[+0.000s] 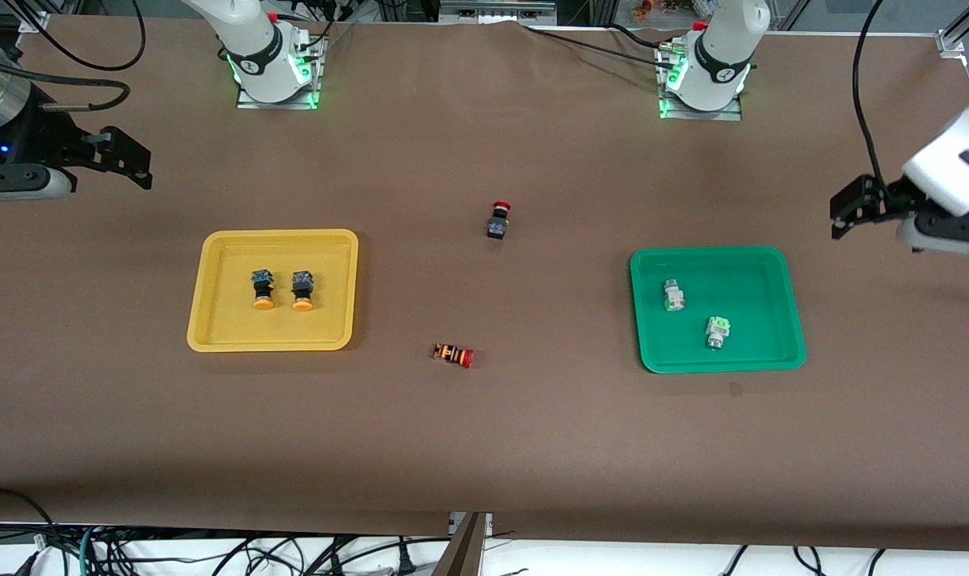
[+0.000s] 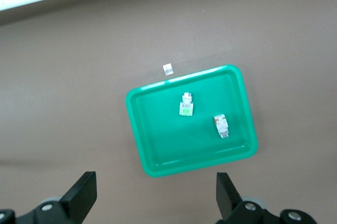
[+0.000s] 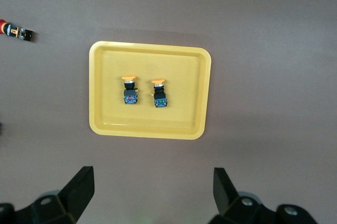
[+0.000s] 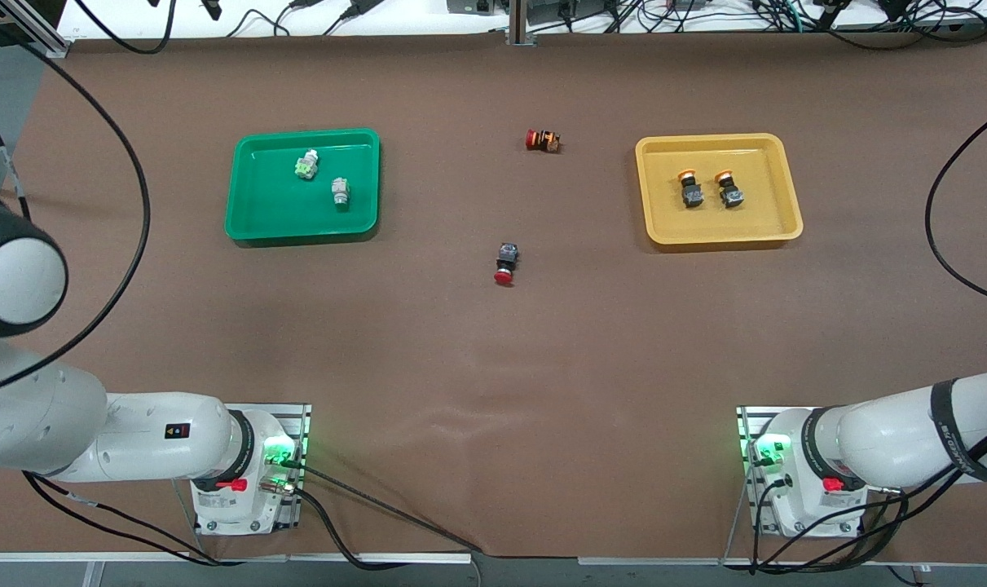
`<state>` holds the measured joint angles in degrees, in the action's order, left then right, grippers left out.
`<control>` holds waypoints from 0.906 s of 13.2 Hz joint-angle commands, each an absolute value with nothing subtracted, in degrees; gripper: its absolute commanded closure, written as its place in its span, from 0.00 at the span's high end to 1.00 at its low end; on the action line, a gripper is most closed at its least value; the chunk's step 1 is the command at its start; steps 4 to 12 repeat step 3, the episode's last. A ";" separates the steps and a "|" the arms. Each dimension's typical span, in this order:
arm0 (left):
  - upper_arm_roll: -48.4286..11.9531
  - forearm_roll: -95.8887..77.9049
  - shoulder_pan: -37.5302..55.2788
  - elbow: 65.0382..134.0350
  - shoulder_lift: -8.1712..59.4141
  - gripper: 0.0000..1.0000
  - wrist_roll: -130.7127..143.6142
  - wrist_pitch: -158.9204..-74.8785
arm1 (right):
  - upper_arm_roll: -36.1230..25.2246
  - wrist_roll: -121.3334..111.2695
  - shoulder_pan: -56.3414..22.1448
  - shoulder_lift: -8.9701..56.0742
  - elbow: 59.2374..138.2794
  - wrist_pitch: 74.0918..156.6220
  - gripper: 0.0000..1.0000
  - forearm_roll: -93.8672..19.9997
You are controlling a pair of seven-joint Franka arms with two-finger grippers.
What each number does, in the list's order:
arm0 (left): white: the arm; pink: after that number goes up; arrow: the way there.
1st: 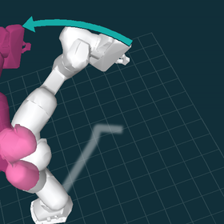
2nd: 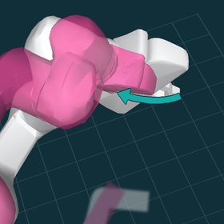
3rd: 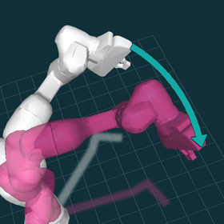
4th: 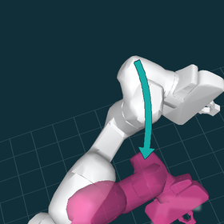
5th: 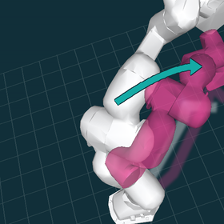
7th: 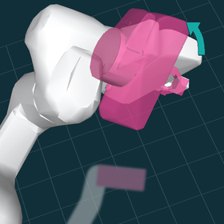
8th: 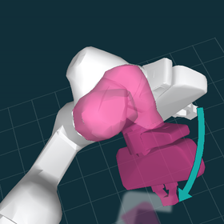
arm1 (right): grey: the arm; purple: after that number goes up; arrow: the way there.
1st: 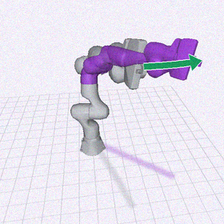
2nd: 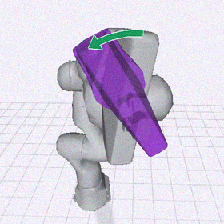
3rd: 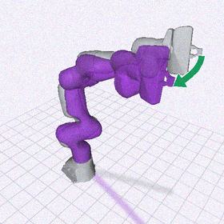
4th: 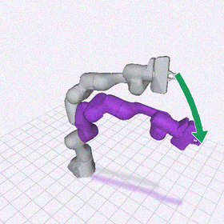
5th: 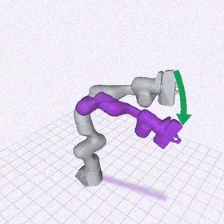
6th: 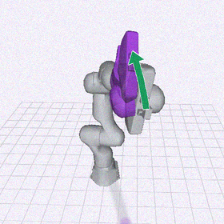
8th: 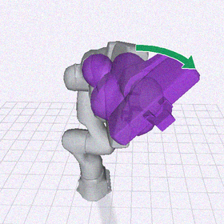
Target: Place green and yellow buttons in trays
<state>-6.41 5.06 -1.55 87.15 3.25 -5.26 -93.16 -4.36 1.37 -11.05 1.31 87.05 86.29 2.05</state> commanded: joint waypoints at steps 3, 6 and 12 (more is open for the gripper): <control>-0.35 3.34 2.20 92.20 -0.26 1.00 -3.25 -94.57 | -4.04 -0.97 -10.28 1.76 87.63 85.69 1.00 2.81; -0.35 3.34 2.20 92.20 -0.26 1.00 -3.25 -94.57 | -4.04 -0.97 -10.28 1.76 87.63 85.69 1.00 2.81; -0.35 3.34 2.20 92.20 -0.26 1.00 -3.25 -94.57 | -4.04 -0.97 -10.28 1.76 87.63 85.69 1.00 2.81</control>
